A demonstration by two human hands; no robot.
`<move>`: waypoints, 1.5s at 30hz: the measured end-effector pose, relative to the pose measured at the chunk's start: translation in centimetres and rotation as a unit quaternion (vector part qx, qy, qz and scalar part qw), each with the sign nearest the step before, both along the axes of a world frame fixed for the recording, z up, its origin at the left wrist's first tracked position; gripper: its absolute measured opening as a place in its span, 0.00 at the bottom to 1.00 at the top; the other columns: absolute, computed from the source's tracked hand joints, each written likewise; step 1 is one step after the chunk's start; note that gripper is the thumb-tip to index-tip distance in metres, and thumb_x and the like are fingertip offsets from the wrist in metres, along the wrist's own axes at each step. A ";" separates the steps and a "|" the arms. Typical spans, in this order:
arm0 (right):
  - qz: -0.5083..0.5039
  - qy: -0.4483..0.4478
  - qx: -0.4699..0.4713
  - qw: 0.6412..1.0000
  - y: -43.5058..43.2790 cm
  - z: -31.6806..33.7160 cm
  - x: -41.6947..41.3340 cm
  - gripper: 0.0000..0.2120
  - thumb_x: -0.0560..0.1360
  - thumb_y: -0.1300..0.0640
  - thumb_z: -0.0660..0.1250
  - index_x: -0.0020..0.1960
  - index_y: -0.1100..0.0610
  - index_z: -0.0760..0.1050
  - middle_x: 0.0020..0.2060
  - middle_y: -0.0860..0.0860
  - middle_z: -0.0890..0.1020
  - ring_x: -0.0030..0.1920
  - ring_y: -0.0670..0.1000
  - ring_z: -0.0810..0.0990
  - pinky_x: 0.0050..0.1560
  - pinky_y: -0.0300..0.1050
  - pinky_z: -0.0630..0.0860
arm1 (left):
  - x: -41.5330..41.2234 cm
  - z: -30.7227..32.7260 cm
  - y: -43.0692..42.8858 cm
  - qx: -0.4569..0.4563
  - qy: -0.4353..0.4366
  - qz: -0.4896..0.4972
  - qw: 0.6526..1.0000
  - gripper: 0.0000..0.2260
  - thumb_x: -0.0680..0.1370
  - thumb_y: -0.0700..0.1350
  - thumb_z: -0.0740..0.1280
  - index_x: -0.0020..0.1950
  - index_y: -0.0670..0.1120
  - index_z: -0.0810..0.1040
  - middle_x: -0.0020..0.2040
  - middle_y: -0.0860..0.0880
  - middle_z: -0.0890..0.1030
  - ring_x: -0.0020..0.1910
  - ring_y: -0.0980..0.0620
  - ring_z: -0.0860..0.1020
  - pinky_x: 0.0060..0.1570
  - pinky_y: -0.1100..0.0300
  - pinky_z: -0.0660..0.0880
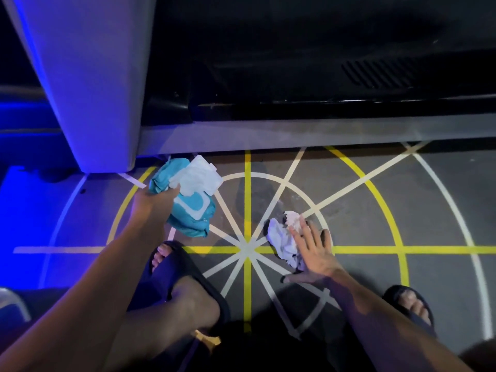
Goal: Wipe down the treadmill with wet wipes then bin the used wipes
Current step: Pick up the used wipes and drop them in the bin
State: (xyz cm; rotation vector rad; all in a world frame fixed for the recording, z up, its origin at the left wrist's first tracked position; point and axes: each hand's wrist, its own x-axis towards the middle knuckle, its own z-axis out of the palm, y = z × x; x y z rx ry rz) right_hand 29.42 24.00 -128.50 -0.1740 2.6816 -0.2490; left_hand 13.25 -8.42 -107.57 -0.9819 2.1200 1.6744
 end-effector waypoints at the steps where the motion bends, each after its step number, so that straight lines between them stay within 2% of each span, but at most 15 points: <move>1: 0.020 0.008 0.008 1.000 0.1 -0.4 0.0 0.69 0.57 0.12 0.53 0.82 0.57 0.42 0.80 0.65 0.53 0.76 0.71 0.61 0.65 0.77 0.65 | 0.1 -0.3 -0.1 -0.002 0.007 -0.001 1.000 0.14 0.82 0.43 0.73 0.67 0.43 0.80 0.58 0.45 0.85 0.55 0.44 0.85 0.55 0.49 0.81; 8: 0.193 0.024 0.034 0.980 -2.4 -1.6 -4.8 0.47 0.68 0.17 0.38 0.80 0.38 0.36 0.80 0.56 0.34 0.78 0.68 0.39 0.68 0.83 0.44 | 1.3 -1.6 -0.6 -0.039 0.012 -0.015 0.999 0.10 0.80 0.41 0.74 0.61 0.43 0.83 0.55 0.41 0.86 0.53 0.40 0.85 0.61 0.41 0.80; 11: 0.173 0.000 0.038 0.984 -2.4 -1.1 -5.2 0.36 0.76 0.24 0.43 0.79 0.39 0.57 0.79 0.57 0.61 0.77 0.65 0.60 0.65 0.80 0.62 | 1.7 -1.6 -0.5 -0.032 -0.008 -0.017 0.999 0.07 0.80 0.42 0.73 0.58 0.44 0.83 0.52 0.39 0.84 0.48 0.41 0.83 0.59 0.43 0.78; 13: 0.162 0.012 0.038 0.986 -1.7 -1.0 -4.2 0.30 0.77 0.32 0.53 0.71 0.46 0.72 0.66 0.58 0.76 0.66 0.64 0.75 0.57 0.68 0.73 | 1.4 -1.5 -0.2 -0.029 -0.008 -0.019 0.999 0.10 0.81 0.41 0.73 0.62 0.42 0.82 0.55 0.39 0.85 0.52 0.40 0.84 0.60 0.43 0.80; 16: 0.133 0.117 0.015 0.984 -0.7 -1.3 -2.3 0.21 0.75 0.40 0.59 0.57 0.53 0.78 0.52 0.57 0.80 0.49 0.62 0.79 0.43 0.57 0.77 | 0.9 -1.5 0.7 -0.026 -0.003 -0.029 0.999 0.13 0.81 0.41 0.73 0.65 0.43 0.82 0.55 0.42 0.86 0.53 0.41 0.85 0.60 0.43 0.81; 19: 0.081 0.111 0.017 0.990 0.0 -0.6 -1.6 0.16 0.75 0.43 0.63 0.47 0.55 0.79 0.43 0.56 0.80 0.41 0.61 0.81 0.30 0.52 0.78 | 0.6 -1.3 1.3 -0.020 -0.004 -0.032 0.999 0.14 0.80 0.41 0.74 0.66 0.43 0.82 0.53 0.46 0.86 0.50 0.44 0.85 0.59 0.44 0.81; 22: -0.122 0.049 -0.026 0.991 0.5 3.2 -3.8 0.15 0.75 0.45 0.68 0.54 0.56 0.78 0.46 0.56 0.83 0.45 0.62 0.84 0.40 0.54 0.81 | 0.6 -0.5 1.7 0.000 0.000 -0.035 0.999 0.13 0.81 0.41 0.73 0.65 0.42 0.82 0.54 0.45 0.86 0.51 0.44 0.85 0.58 0.46 0.81; 25: -0.436 0.073 -0.191 0.876 1.3 9.3 -8.4 0.14 0.74 0.43 0.66 0.43 0.54 0.76 0.35 0.52 0.83 0.40 0.60 0.83 0.44 0.52 0.81 | 0.5 1.5 2.2 0.012 0.015 -0.039 0.999 0.08 0.81 0.40 0.73 0.60 0.43 0.82 0.53 0.45 0.86 0.47 0.48 0.85 0.54 0.49 0.82; 27: -0.539 0.096 -0.297 0.782 2.2 13.3 -11.9 0.17 0.71 0.42 0.63 0.36 0.56 0.77 0.29 0.52 0.82 0.37 0.59 0.83 0.45 0.55 0.82 | 0.0 3.3 2.5 0.021 0.025 -0.059 0.998 0.06 0.81 0.40 0.72 0.57 0.44 0.83 0.47 0.49 0.88 0.43 0.52 0.87 0.46 0.54 0.84; 30: -0.510 0.112 -0.378 0.764 1.1 18.6 -15.1 0.19 0.68 0.41 0.63 0.35 0.57 0.79 0.27 0.56 0.81 0.34 0.61 0.83 0.40 0.61 0.82 | -0.6 7.9 2.6 0.020 0.045 -0.099 0.994 0.02 0.81 0.39 0.72 0.51 0.46 0.84 0.38 0.55 0.87 0.36 0.57 0.86 0.33 0.63 0.81; 35: -0.428 0.072 -0.481 0.762 -8.4 29.4 -16.8 0.15 0.73 0.52 0.64 0.32 0.60 0.76 0.26 0.59 0.81 0.23 0.58 0.80 0.26 0.45 0.72 | -0.9 19.1 -1.0 0.005 0.119 -0.106 0.987 0.06 0.81 0.37 0.71 0.49 0.47 0.85 0.43 0.52 0.88 0.36 0.57 0.86 0.36 0.62 0.81; 37: -0.358 0.063 -0.506 0.782 -13.0 32.4 -17.1 0.15 0.75 0.51 0.65 0.33 0.59 0.74 0.24 0.57 0.79 0.24 0.59 0.80 0.27 0.46 0.72 | 0.1 23.6 -4.3 0.000 0.155 -0.083 0.984 0.06 0.82 0.37 0.70 0.49 0.46 0.85 0.45 0.51 0.89 0.36 0.58 0.86 0.38 0.61 0.82; 40: -0.238 0.050 -0.514 0.822 -20.5 37.3 -17.5 0.17 0.76 0.49 0.64 0.33 0.59 0.73 0.22 0.56 0.79 0.25 0.59 0.81 0.31 0.48 0.75 | 2.9 29.5 -10.3 0.003 0.214 -0.001 0.977 0.06 0.82 0.38 0.69 0.48 0.46 0.84 0.42 0.55 0.88 0.36 0.60 0.85 0.34 0.62 0.83; 43: -0.126 0.057 -0.516 0.845 -28.7 42.2 -17.3 0.16 0.73 0.44 0.64 0.35 0.55 0.74 0.24 0.54 0.79 0.29 0.60 0.82 0.36 0.58 0.80 | 6.6 33.3 -16.6 0.004 0.268 0.123 0.956 0.04 0.81 0.39 0.71 0.51 0.47 0.84 0.45 0.53 0.89 0.44 0.54 0.87 0.47 0.53 0.85; 45: -0.072 0.065 -0.527 0.844 -34.1 45.6 -16.7 0.14 0.75 0.46 0.66 0.35 0.54 0.75 0.25 0.50 0.80 0.30 0.56 0.84 0.37 0.55 0.81 | 9.7 34.9 -20.8 -0.002 0.303 0.212 0.929 0.03 0.81 0.40 0.72 0.53 0.47 0.84 0.44 0.54 0.89 0.44 0.53 0.87 0.47 0.53 0.83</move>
